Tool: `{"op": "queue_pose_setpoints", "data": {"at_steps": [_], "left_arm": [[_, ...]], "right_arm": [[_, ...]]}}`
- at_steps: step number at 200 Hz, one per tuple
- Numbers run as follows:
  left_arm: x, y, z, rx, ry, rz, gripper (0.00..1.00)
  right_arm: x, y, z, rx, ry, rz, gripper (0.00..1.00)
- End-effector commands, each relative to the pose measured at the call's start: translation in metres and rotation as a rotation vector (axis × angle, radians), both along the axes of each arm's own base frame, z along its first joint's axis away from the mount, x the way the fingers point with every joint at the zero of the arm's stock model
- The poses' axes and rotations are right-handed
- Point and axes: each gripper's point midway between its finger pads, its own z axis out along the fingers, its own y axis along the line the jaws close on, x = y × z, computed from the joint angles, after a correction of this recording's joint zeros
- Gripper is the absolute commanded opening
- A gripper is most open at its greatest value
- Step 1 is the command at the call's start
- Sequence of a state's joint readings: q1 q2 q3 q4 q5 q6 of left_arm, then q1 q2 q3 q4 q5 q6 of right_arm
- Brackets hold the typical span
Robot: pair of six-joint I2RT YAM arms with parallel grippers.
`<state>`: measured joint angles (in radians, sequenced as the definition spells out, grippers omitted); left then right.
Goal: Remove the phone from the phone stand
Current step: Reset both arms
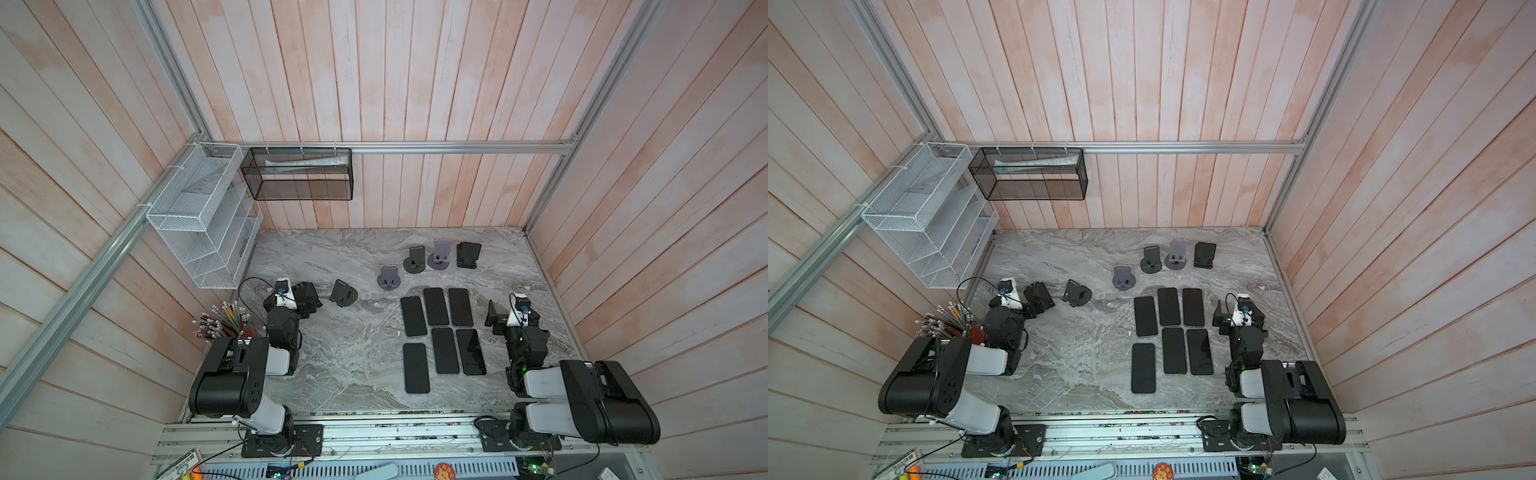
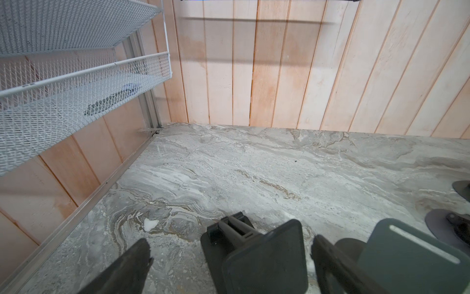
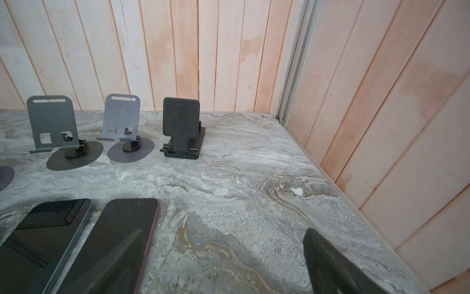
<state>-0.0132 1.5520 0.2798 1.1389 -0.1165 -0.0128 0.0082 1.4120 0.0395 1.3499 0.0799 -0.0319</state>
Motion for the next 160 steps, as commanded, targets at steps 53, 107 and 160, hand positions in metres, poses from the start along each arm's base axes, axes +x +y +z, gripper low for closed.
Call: {"op": "queue_pose_setpoints", "data": {"at_steps": [53, 107, 160], "left_arm": [[0.000, -0.001, 0.001, -0.012, 0.002, -0.012, 1.00], [0.000, -0.002, 0.001, -0.013, 0.003, -0.013, 1.00], [0.000, -0.002, 0.001, -0.013, 0.002, -0.013, 1.00]], "right_arm": [[0.045, 0.001, 0.006, 0.061, 0.009, 0.054, 0.98], [0.048, 0.000, 0.003, 0.060, 0.042, 0.055, 0.98], [0.048, 0.000, 0.002, 0.051, 0.050, 0.057, 0.98]]}}
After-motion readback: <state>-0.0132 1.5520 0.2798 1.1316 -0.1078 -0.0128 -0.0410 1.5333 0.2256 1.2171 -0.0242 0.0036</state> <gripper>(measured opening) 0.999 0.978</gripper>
